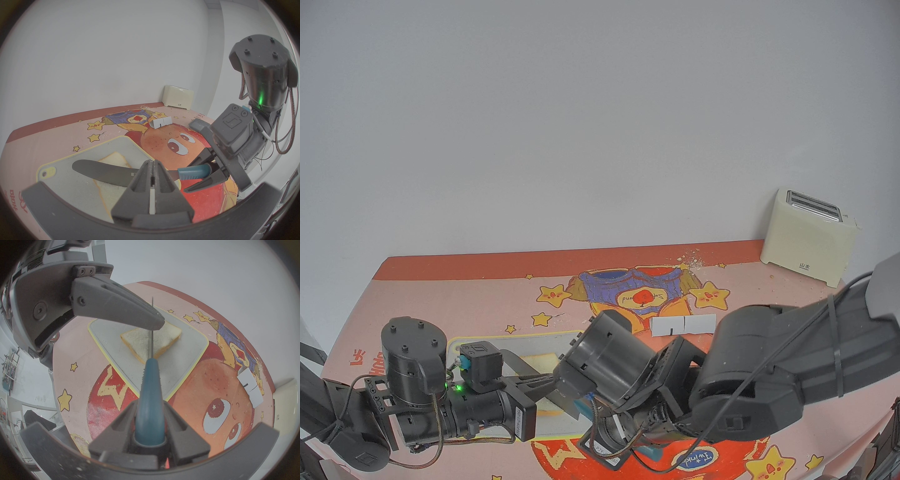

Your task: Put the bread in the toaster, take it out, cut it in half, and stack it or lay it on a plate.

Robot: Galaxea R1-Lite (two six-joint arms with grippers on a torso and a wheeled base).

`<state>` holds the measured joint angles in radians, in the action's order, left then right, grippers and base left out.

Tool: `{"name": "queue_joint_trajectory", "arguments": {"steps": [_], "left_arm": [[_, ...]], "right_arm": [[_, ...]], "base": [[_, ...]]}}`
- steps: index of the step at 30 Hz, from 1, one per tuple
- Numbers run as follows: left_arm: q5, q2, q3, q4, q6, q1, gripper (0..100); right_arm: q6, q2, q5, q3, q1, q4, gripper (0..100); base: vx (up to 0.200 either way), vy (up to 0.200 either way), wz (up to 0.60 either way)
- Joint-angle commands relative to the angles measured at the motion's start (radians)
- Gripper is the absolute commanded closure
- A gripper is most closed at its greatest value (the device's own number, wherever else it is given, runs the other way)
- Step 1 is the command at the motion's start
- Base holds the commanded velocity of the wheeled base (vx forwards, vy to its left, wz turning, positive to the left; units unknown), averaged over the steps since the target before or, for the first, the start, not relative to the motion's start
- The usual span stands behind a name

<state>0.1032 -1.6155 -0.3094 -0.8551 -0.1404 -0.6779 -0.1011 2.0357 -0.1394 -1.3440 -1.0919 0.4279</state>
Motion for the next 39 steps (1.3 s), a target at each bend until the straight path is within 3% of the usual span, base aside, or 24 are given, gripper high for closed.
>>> {"name": "queue_joint_trajectory", "arguments": {"steps": [1,39], "left_arm": [[0.000,-0.009,0.003,0.005,-0.001,0.000,100],[-0.002,-0.032,0.041,0.004,-0.005,0.004,100]], "right_arm": [[0.000,0.001,0.000,-0.001,0.000,0.000,100],[0.001,-0.006,0.000,-0.026,0.004,-0.001,100]], "base": [[0.000,0.000,0.00],[0.000,0.000,0.00]]}}
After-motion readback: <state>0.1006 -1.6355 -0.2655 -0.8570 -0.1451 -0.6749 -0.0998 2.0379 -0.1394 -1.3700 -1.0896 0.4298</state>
